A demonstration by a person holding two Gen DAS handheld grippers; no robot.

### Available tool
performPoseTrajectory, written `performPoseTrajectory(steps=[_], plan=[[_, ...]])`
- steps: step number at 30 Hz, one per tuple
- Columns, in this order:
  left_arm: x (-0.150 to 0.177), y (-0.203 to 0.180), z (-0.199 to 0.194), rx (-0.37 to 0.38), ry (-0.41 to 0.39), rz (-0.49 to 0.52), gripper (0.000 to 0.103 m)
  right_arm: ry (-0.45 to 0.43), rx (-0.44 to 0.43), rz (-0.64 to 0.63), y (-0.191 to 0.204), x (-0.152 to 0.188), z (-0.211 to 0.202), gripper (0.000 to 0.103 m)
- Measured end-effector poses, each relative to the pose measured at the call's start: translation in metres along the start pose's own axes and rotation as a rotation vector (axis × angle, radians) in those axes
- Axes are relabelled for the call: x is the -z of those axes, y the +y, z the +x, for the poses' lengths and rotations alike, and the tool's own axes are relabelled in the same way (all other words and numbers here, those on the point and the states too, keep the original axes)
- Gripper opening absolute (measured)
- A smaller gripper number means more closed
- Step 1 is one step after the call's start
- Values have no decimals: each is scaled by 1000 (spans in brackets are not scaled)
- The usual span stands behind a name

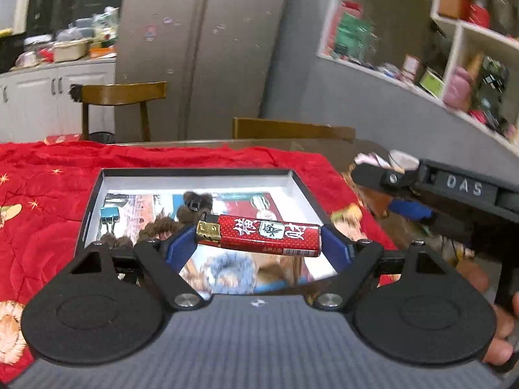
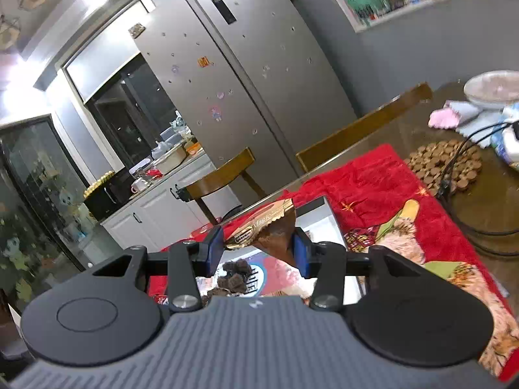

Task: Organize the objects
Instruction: 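Lift both held items and carry them over the black box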

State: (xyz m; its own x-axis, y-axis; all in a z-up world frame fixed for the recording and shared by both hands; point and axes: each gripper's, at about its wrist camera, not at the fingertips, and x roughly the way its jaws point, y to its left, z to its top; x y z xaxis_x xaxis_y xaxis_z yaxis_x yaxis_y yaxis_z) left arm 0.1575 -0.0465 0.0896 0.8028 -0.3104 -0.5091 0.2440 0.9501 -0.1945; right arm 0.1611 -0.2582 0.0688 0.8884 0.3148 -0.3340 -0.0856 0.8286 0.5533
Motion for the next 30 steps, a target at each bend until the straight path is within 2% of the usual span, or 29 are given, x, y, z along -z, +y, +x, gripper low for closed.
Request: performPoseTrajectory(steps=[7, 16, 20, 26, 30], plan=[[-5, 0, 33, 12, 10, -41, 85, 64, -53, 120, -15, -8, 38, 48], [0, 11, 91, 8, 51, -131, 85, 136, 0, 119, -18, -1, 90, 49], [0, 18, 106, -10, 66, -103, 85, 153, 41, 117, -25, 3, 104, 48], [4, 28, 125, -16, 105, -106, 85, 197, 104, 33, -20, 10, 119, 49], [11, 27, 133, -38, 121, -81, 85, 243, 112, 70, -29, 16, 128, 49]])
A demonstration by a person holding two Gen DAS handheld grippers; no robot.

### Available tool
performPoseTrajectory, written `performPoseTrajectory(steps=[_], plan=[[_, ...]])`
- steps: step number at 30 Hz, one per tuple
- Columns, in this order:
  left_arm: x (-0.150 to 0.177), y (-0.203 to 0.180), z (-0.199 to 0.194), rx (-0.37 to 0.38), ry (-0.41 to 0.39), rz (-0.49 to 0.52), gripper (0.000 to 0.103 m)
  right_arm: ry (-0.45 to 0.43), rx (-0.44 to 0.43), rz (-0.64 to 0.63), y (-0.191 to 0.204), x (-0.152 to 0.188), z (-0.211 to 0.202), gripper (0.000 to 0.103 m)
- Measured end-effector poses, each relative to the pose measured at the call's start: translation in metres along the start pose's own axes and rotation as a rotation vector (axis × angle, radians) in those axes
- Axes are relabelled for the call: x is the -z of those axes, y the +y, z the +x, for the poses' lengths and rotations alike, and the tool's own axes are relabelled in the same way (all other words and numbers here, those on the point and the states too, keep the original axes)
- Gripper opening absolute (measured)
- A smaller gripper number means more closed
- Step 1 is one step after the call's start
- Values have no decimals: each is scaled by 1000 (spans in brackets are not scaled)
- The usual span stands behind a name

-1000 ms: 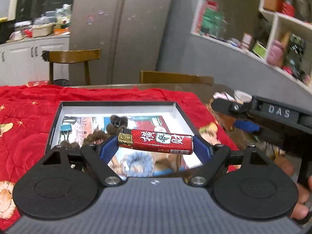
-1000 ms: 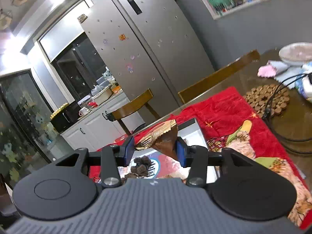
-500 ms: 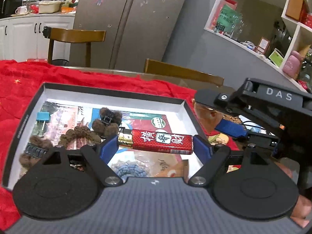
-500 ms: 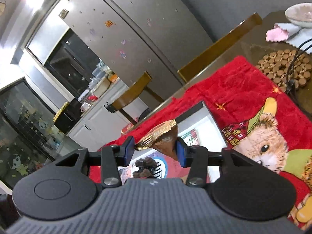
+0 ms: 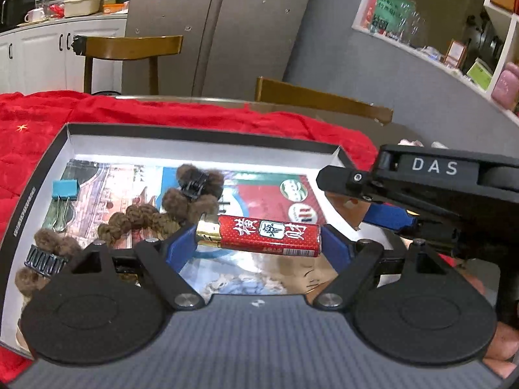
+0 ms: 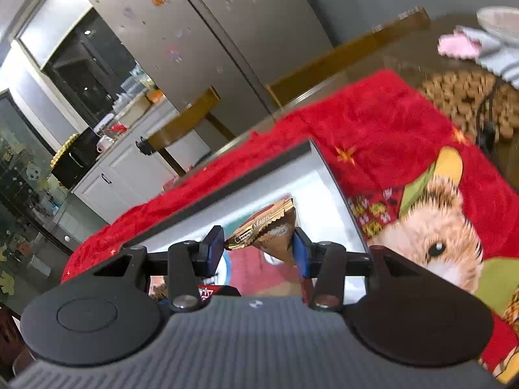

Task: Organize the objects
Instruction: 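Lift both held items and carry them over the black box, then open the left gripper to drop the candy bar while the right releases the gold packet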

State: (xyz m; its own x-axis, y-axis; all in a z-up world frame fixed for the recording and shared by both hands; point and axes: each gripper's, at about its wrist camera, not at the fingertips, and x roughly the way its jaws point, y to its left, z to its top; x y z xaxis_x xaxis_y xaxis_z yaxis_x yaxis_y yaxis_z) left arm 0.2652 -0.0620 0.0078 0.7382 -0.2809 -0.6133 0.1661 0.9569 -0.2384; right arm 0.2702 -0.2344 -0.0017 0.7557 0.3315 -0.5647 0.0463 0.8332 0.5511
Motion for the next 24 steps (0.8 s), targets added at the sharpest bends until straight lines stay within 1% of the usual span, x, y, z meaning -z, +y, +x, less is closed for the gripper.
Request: performPoseTrajectory(steps=[2, 4, 6, 9, 11, 14, 19, 24], plan=[[3, 1, 5, -7, 14, 1, 85, 14, -11, -2, 0, 2, 2, 49], [7, 0, 11, -17, 25, 14, 85, 19, -4, -7, 1, 5, 3, 49], [9, -2, 11, -32, 14, 34, 85, 25, 2, -20, 2, 6, 5, 49], [12, -2, 11, -30, 8, 42, 85, 35, 6, -21, 2, 9, 6, 49], [13, -2, 11, -40, 8, 45, 85, 61, 30, -31, 5, 11, 8, 49], [12, -2, 11, -40, 12, 55, 85, 63, 50, -36, 8, 12, 7, 49], [11, -2, 11, -59, 3, 48, 85, 82, 58, -33, 8, 10, 6, 49], [12, -3, 10, -59, 1, 46, 85, 86, 58, -39, 7, 9, 6, 49]])
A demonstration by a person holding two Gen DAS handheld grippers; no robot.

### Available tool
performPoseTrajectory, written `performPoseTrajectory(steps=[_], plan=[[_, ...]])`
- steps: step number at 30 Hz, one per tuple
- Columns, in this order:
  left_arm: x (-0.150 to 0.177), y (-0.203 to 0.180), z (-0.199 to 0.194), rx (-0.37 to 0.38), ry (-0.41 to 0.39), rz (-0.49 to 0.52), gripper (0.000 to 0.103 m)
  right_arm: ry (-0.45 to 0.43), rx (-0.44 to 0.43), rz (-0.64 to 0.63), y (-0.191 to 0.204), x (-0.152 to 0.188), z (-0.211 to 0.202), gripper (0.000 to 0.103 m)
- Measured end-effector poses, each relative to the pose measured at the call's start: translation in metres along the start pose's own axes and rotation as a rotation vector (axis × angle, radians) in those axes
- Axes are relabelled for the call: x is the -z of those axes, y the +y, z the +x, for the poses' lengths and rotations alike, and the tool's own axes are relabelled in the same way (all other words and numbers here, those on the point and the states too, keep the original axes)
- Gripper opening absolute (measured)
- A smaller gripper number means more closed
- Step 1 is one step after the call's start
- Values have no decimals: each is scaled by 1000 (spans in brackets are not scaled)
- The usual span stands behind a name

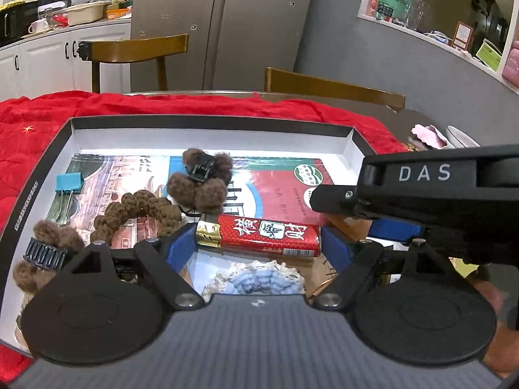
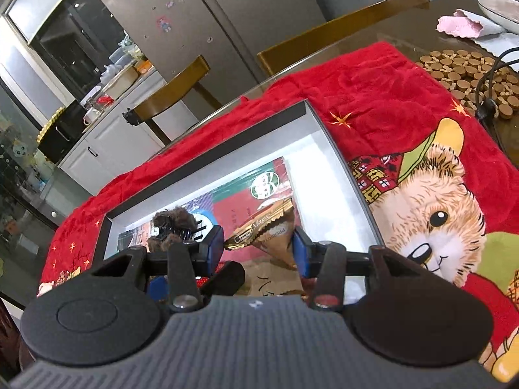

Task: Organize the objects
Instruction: 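Open the left gripper to drop the candy bar while the right releases the gold packet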

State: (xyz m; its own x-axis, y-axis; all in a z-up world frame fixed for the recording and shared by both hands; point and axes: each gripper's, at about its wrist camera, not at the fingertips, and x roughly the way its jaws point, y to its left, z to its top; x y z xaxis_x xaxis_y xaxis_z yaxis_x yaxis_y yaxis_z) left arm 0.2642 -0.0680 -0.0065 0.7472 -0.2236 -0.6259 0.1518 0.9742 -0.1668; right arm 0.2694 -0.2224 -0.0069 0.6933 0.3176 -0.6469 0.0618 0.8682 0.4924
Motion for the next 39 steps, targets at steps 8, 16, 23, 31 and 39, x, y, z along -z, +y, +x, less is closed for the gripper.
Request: performPoseTrajectory(steps=[8, 16, 23, 31, 39], plan=[[1, -6, 1, -23, 3, 41, 85, 1, 0, -1, 0, -1, 0, 49], [2, -7, 0, -13, 2, 52, 87, 8, -37, 33, -3, -2, 0, 54], [-10, 7, -11, 50, 35, -28, 87, -43, -91, 46, 0, -5, -14, 77], [-41, 23, -67, 50, -82, -1, 87, -166, -128, 59, 10, -12, -55, 80], [-44, 44, -174, 89, -249, 19, 87, -295, -202, -8, 40, 0, -110, 82]])
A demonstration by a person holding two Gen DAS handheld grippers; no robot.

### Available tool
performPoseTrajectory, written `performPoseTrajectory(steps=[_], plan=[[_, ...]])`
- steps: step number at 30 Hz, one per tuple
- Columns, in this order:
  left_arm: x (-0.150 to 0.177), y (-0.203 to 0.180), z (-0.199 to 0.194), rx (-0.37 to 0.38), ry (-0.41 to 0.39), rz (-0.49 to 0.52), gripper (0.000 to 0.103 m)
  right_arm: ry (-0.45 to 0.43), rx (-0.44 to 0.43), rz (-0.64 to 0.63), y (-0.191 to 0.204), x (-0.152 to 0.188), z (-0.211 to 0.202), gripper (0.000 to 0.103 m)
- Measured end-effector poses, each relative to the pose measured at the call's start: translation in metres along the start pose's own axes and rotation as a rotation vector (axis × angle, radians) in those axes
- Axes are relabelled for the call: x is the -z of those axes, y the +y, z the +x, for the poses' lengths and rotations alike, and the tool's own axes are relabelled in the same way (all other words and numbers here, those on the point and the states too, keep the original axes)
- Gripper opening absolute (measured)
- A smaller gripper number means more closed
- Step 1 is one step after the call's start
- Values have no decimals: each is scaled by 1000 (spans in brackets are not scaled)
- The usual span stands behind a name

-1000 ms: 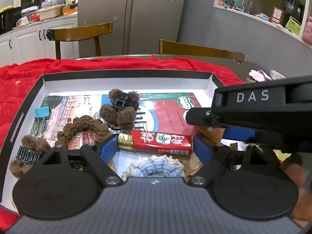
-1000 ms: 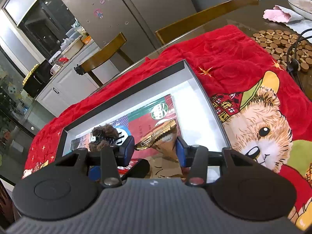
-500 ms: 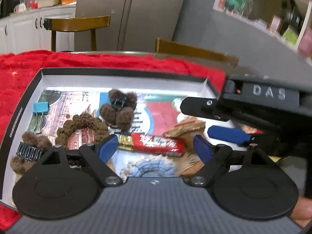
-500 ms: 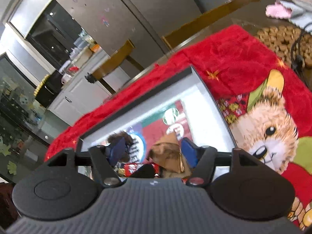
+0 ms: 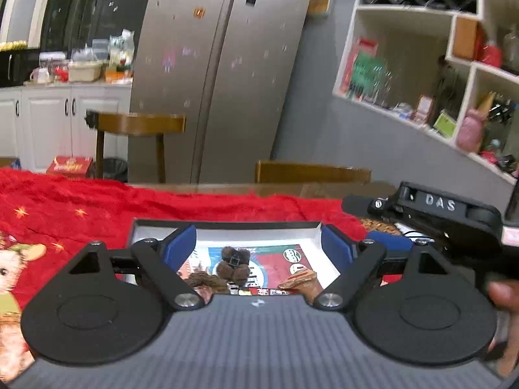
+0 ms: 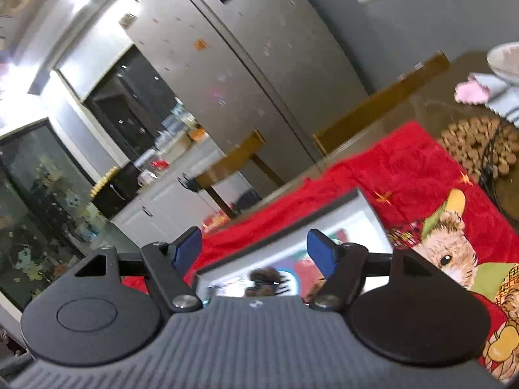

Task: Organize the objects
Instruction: 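Move the right gripper to the purple lighter and grasp it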

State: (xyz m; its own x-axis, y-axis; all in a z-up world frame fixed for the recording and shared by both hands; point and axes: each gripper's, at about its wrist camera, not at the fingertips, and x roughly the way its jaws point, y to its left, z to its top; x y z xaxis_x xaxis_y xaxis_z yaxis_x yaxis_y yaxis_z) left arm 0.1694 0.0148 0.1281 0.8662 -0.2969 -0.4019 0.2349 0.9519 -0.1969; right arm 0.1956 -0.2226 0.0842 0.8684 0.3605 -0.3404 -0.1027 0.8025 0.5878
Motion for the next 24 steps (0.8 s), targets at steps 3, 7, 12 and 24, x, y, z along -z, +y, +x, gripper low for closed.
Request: performPoseTrajectory(steps=[3, 7, 12, 24], plan=[[8, 4, -35, -41, -8, 81, 87, -39, -22, -52, 19, 9, -17, 83], [35, 24, -78, -101, 8, 120, 87, -66, -73, -124, 37, 34, -39, 85], [76, 53, -113, -106, 28, 102, 87, -2, -142, -139, 50, 65, -43, 85], [158, 53, -89, -70, 71, 164, 87, 311, -212, -121, 36, 140, 8, 63]])
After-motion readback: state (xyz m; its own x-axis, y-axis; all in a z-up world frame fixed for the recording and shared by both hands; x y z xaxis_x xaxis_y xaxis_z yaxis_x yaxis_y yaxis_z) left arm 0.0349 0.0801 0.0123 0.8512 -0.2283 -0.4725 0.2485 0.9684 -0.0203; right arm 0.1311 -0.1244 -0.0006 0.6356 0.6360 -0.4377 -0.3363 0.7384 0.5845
